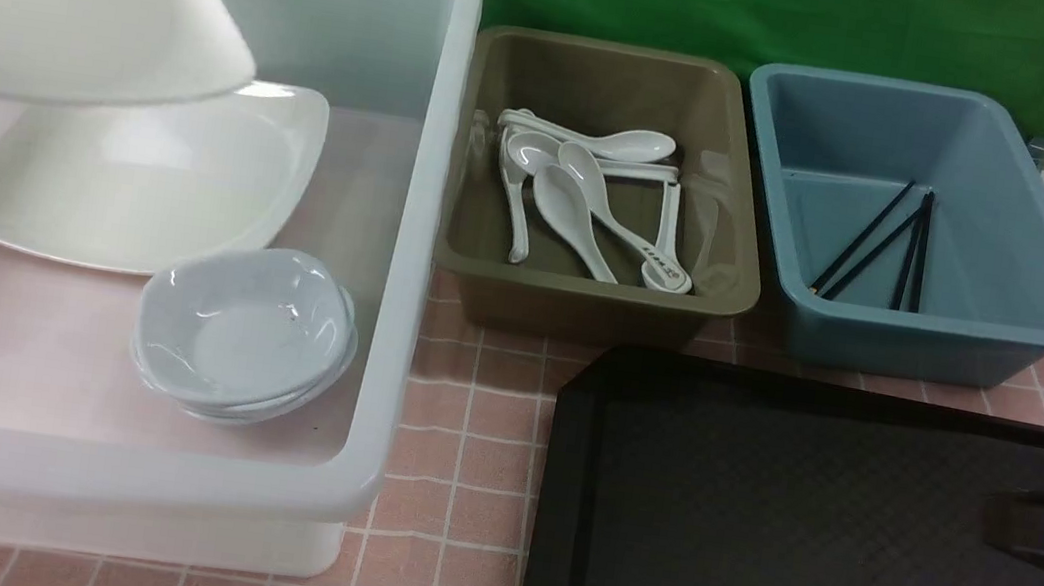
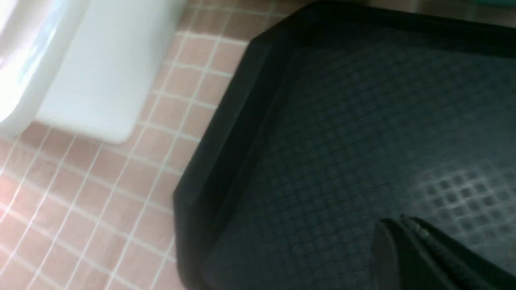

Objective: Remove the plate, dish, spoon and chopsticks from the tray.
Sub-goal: Use the left arm to put the plate into the large storage box on the left

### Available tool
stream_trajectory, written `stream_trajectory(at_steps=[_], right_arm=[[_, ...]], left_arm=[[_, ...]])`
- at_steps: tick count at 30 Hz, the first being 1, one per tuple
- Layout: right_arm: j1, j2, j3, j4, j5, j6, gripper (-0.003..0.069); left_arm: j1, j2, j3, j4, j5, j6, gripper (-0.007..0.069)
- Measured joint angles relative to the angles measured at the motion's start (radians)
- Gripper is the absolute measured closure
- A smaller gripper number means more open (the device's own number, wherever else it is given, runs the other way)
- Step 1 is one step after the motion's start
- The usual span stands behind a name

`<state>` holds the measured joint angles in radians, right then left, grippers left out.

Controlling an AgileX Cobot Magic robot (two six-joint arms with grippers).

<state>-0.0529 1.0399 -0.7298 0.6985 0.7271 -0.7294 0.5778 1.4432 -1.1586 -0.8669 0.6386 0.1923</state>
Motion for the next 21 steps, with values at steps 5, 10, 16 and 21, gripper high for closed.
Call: stream_trajectory(at_steps=[5, 10, 16, 21], right_arm=[[0.051, 0.000, 0.000, 0.000, 0.000, -0.019, 0.0629], [0.067, 0.000, 0.000, -0.005, 0.000, -0.033, 0.0629], [0.067, 0.001, 0.000, -0.009, 0.000, -0.043, 0.0629], [0.067, 0.001, 0.000, -0.009, 0.007, -0.043, 0.0629]], left_arm=[[0.000, 0.089, 0.022, -0.048, -0.032, 0.075, 0.0600], [0.000, 0.168, 0.008, -0.143, -0.028, 0.238, 0.0600], [0.000, 0.284, -0.064, -0.125, 0.000, 0.333, 0.0600], [0.000, 0.368, -0.176, -0.036, 0.103, 0.333, 0.0600]])
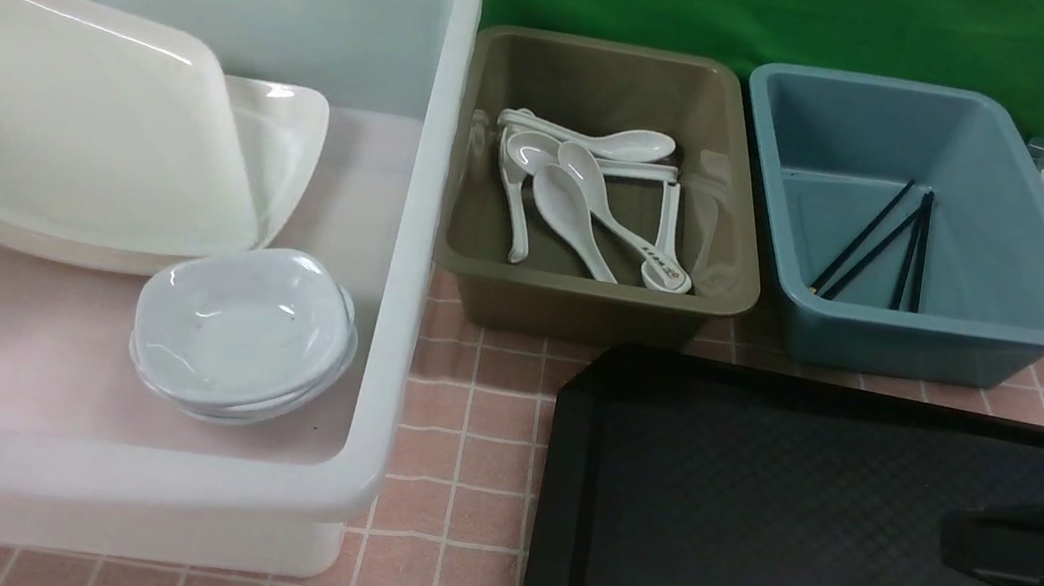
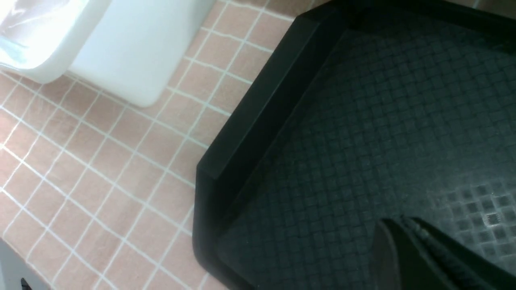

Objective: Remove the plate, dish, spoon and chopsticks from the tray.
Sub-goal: Use the left arm to put the plate into the large storage box on the left

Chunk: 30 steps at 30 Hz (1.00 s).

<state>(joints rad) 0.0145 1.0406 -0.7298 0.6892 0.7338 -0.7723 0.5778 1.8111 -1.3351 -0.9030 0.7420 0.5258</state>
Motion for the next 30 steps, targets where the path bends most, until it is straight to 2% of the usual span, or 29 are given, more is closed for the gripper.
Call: stream_trajectory(at_steps=[12, 20, 30], right_arm=[[0.000, 0.000, 0.000, 0.000, 0.008, 0.000, 0.0625], [0.000, 0.000, 0.000, 0.000, 0.009, 0.000, 0.0622], [0.000, 0.000, 0.000, 0.000, 0.009, 0.000, 0.0615]], left_arm=[[-0.001, 0.125, -0.219, 0.076, 0.188, 0.025, 0.0600], [-0.050, 0.129, -0.235, 0.129, 0.154, 0.095, 0.0606], [-0.093, 0.129, -0.235, 0.179, 0.075, 0.103, 0.0609]])
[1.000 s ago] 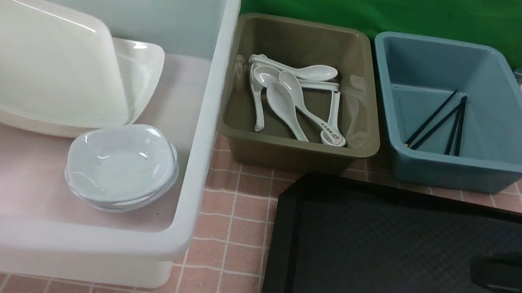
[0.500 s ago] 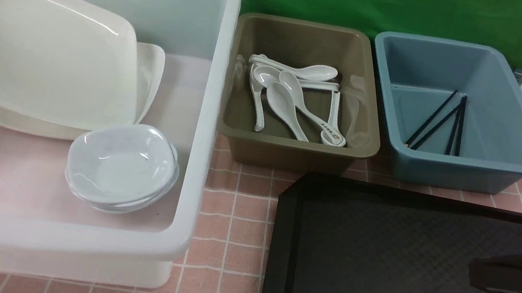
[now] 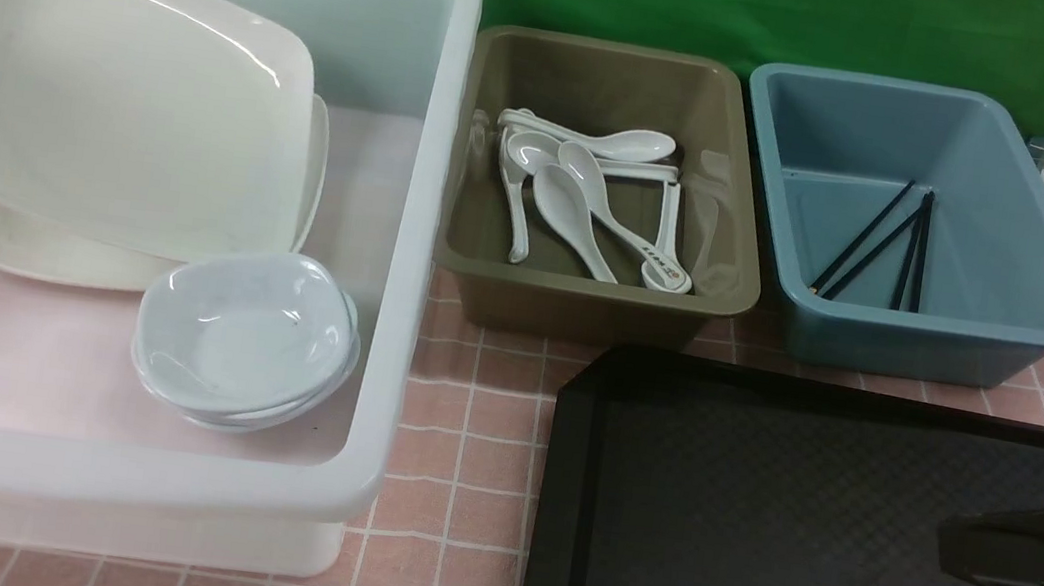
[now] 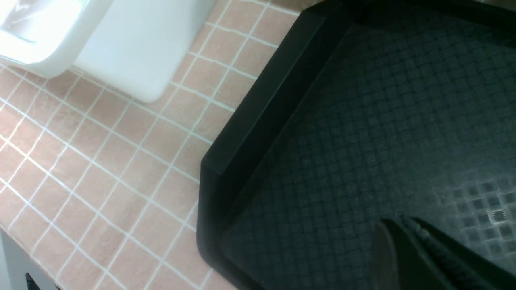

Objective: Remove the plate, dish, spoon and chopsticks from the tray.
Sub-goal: Use the left arm to put the plate into the large storage box on the left

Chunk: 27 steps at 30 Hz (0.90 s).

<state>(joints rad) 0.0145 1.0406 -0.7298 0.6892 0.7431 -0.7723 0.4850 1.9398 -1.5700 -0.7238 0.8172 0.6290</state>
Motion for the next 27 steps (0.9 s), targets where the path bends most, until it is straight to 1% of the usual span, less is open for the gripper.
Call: stream_trajectory(at_steps=[10, 20, 23, 25, 27], right_arm=[[0.000, 0.000, 0.000, 0.000, 0.000, 0.000, 0.0610], [0.000, 0.000, 0.000, 0.000, 0.000, 0.000, 0.0600], [0.000, 0.000, 0.000, 0.000, 0.000, 0.000, 0.0599], [0.000, 0.000, 0.000, 0.000, 0.000, 0.000, 0.0598], [0.000, 0.000, 0.000, 0.000, 0.000, 0.000, 0.0594]], left_arm=[[0.000, 0.000, 0.000, 0.020, -0.071, 0.000, 0.0609], [0.000, 0.032, 0.000, 0.020, -0.086, 0.025, 0.0606], [0.000, 0.055, 0.000, 0.022, -0.085, 0.025, 0.0563], [0.000, 0.062, 0.000, 0.022, -0.086, 0.024, 0.0519], [-0.001, 0.062, 0.000, 0.021, -0.090, 0.014, 0.0444]])
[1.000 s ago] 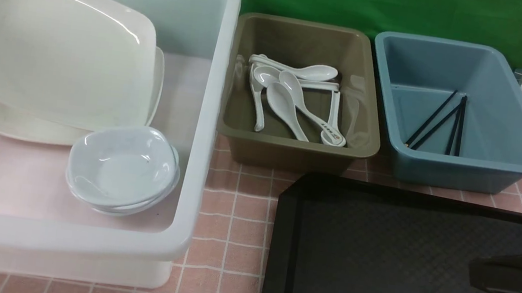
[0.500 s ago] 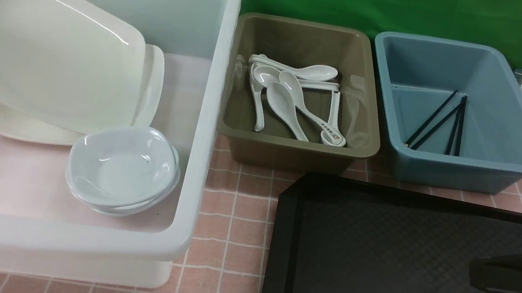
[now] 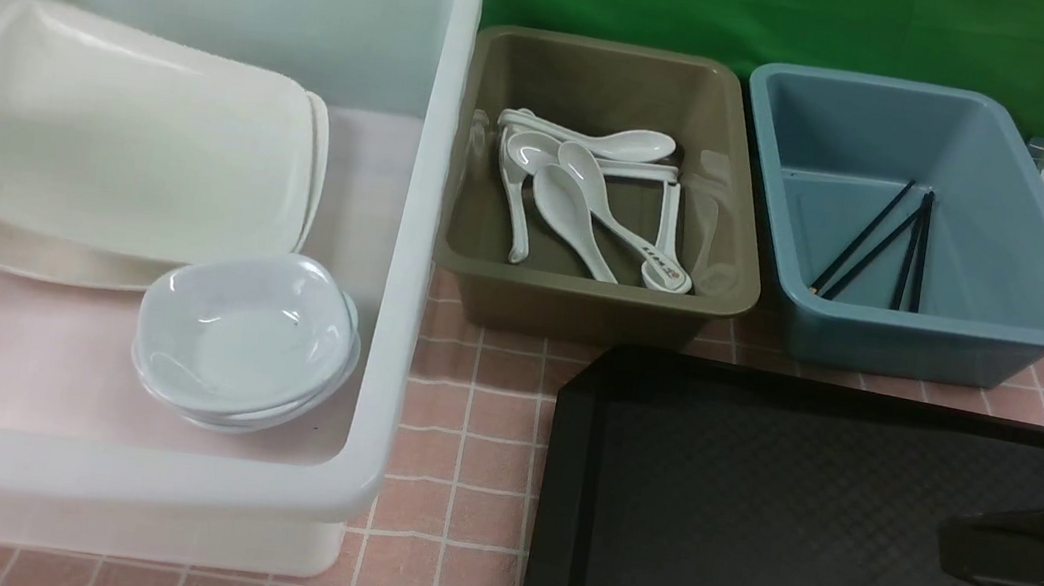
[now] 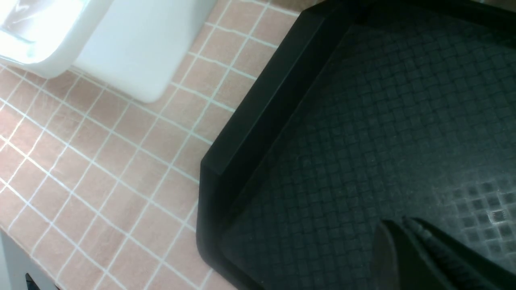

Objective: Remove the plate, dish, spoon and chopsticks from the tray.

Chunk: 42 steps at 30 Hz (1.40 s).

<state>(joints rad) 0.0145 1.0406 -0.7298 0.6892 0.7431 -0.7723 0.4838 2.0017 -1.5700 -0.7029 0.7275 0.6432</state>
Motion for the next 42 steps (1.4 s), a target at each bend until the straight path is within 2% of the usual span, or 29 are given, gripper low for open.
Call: stream_trajectory(at_steps=[1, 2, 3, 8, 13, 15, 19, 20, 21, 22, 23, 25, 30, 35, 37, 39, 42], right_arm=[[0.000, 0.000, 0.000, 0.000, 0.000, 0.000, 0.0594], [0.000, 0.000, 0.000, 0.000, 0.000, 0.000, 0.0592], [0.000, 0.000, 0.000, 0.000, 0.000, 0.000, 0.0591], [0.000, 0.000, 0.000, 0.000, 0.000, 0.000, 0.0587], [0.000, 0.000, 0.000, 0.000, 0.000, 0.000, 0.0586], [0.000, 0.000, 0.000, 0.000, 0.000, 0.000, 0.0586], [0.000, 0.000, 0.000, 0.000, 0.001, 0.000, 0.0586], [0.000, 0.000, 0.000, 0.000, 0.002, 0.000, 0.0586], [0.000, 0.000, 0.000, 0.000, 0.004, 0.000, 0.0586], [0.000, 0.000, 0.000, 0.000, 0.007, 0.000, 0.0586], [0.000, 0.000, -0.008, 0.000, 0.023, 0.001, 0.0594], [0.000, 0.000, -0.032, -0.003, 0.056, 0.006, 0.0616], [0.000, 0.000, -0.137, -0.003, 0.156, 0.039, 0.0629], [0.000, -0.004, -0.273, -0.043, 0.312, 0.132, 0.0629], [0.000, -0.034, -0.329, -0.117, 0.377, 0.219, 0.0629], [0.000, -0.060, -0.339, -0.161, 0.383, 0.249, 0.0629], [0.000, -0.180, -0.350, -0.313, 0.384, 0.345, 0.0629]], left_arm=[[0.000, 0.000, 0.000, 0.000, -0.001, 0.000, 0.0444], [-0.001, 0.000, 0.000, -0.005, -0.001, -0.014, 0.0373], [-0.002, 0.000, 0.000, -0.008, 0.004, -0.018, 0.0333], [-0.010, -0.010, -0.018, 0.018, 0.041, -0.048, 0.0182], [-0.007, -0.041, -0.062, 0.109, 0.080, -0.113, 0.0152], [-0.006, -0.070, -0.089, 0.147, 0.117, -0.170, 0.0183], [-0.006, -0.123, -0.110, 0.173, 0.173, -0.228, 0.0309], [-0.006, -0.151, -0.110, 0.179, 0.199, -0.237, 0.0395], [-0.006, -0.154, -0.110, 0.178, 0.207, -0.238, 0.0406], [-0.006, -0.170, -0.110, 0.180, 0.222, -0.240, 0.0452], [-0.006, -0.196, -0.110, 0.181, 0.251, -0.244, 0.0550], [-0.006, -0.228, -0.110, 0.182, 0.291, -0.248, 0.0601], [-0.006, -0.303, -0.110, 0.179, 0.376, -0.250, 0.0629], [-0.006, -0.369, -0.110, 0.178, 0.461, -0.246, 0.0629], [-0.006, -0.393, -0.110, 0.159, 0.485, -0.242, 0.0628], [-0.006, -0.401, -0.110, 0.139, 0.487, -0.240, 0.0628], [-0.006, -0.413, -0.110, 0.064, 0.490, -0.236, 0.0628]])
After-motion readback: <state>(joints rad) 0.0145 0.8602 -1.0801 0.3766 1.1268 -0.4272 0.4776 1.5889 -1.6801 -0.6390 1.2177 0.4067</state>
